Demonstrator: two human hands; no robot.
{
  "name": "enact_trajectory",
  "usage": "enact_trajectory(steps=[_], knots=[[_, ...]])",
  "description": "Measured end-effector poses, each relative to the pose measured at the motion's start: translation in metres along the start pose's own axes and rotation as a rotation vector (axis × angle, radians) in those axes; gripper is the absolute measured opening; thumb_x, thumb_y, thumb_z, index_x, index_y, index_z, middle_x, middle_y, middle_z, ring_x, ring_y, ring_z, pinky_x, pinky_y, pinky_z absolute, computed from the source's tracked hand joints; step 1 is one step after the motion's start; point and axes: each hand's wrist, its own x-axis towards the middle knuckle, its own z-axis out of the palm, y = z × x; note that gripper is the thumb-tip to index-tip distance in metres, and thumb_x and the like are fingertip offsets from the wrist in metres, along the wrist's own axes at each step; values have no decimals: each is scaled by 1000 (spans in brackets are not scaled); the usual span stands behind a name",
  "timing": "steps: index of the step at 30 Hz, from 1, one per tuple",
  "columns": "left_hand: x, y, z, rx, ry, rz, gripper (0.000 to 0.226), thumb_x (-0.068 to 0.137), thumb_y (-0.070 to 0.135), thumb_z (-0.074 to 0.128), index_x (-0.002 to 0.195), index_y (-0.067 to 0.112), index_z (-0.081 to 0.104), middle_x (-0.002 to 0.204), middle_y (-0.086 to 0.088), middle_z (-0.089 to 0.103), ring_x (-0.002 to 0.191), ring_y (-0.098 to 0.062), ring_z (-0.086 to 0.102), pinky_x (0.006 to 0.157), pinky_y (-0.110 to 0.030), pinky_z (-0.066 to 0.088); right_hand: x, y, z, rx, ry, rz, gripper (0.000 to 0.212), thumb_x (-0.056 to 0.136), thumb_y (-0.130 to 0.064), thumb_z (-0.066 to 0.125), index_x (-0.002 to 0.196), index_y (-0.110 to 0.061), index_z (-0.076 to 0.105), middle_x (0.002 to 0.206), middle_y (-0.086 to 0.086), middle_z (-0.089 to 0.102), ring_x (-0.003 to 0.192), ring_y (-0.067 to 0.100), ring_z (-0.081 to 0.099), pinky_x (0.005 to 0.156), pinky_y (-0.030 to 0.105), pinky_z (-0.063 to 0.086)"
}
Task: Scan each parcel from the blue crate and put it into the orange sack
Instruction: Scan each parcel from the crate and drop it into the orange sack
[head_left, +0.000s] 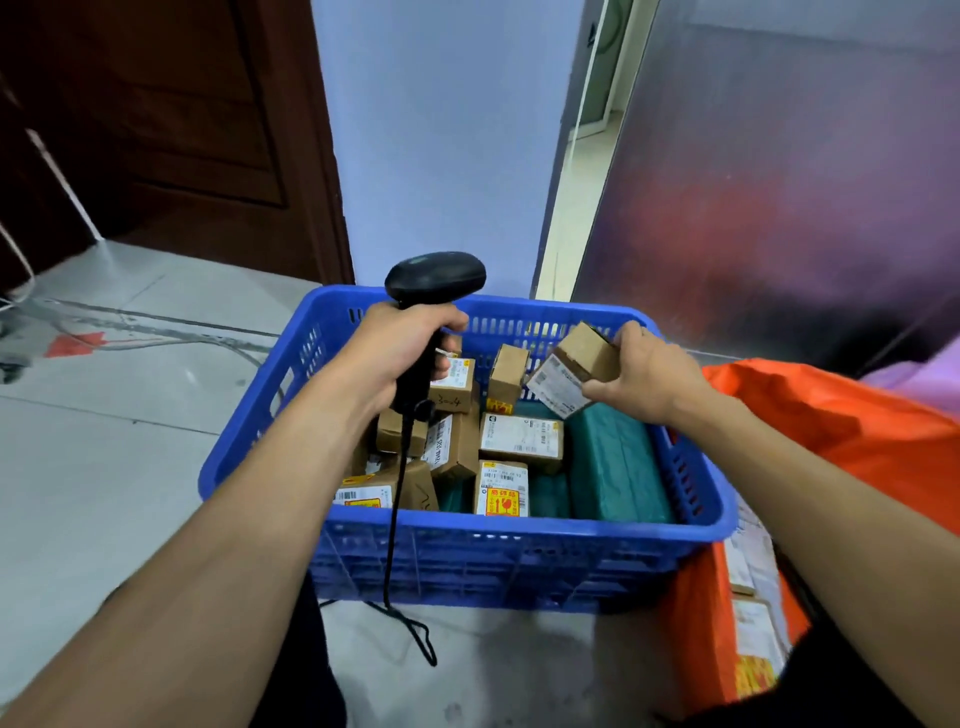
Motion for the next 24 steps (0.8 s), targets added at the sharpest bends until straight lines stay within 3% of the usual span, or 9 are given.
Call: enact_trajectory(steps=[7, 12, 16, 24], knots=[[-19, -5, 9, -50, -20, 34, 14, 90, 17, 75, 98, 5, 74, 72, -5, 70, 55, -14, 60, 59, -29, 55, -57, -7, -41, 319, 84, 108, 51, 84, -46, 75, 113, -16, 46, 104, 2, 59, 92, 24, 54, 75, 36, 40], [-39, -12, 23, -164, -3, 54, 15, 94, 20, 75, 103, 8, 74, 84, -6, 77, 63, -14, 67, 58, -29, 55, -73, 5, -56, 786, 148, 224, 50, 77, -53, 70, 109, -14, 63, 100, 0, 75, 91, 19, 72, 85, 39, 57], [-54, -18, 39, -205, -14, 22, 15, 96, 22, 74, 104, 9, 74, 90, -9, 76, 63, -17, 72, 61, -29, 57, -87, -1, -57, 1119, 91, 212, 29, 98, -39, 55, 105, -17, 74, 101, 1, 80, 83, 24, 78, 86, 39, 54], [-57, -21, 47, -252, 87, 57, 32, 95, 24, 76, 121, 8, 70, 101, -5, 79, 77, -21, 79, 75, -33, 64, -96, -13, -68, 1268, 35, 158, 23, 102, -37, 49, 106, -26, 68, 108, 2, 79, 85, 22, 79, 89, 40, 52]])
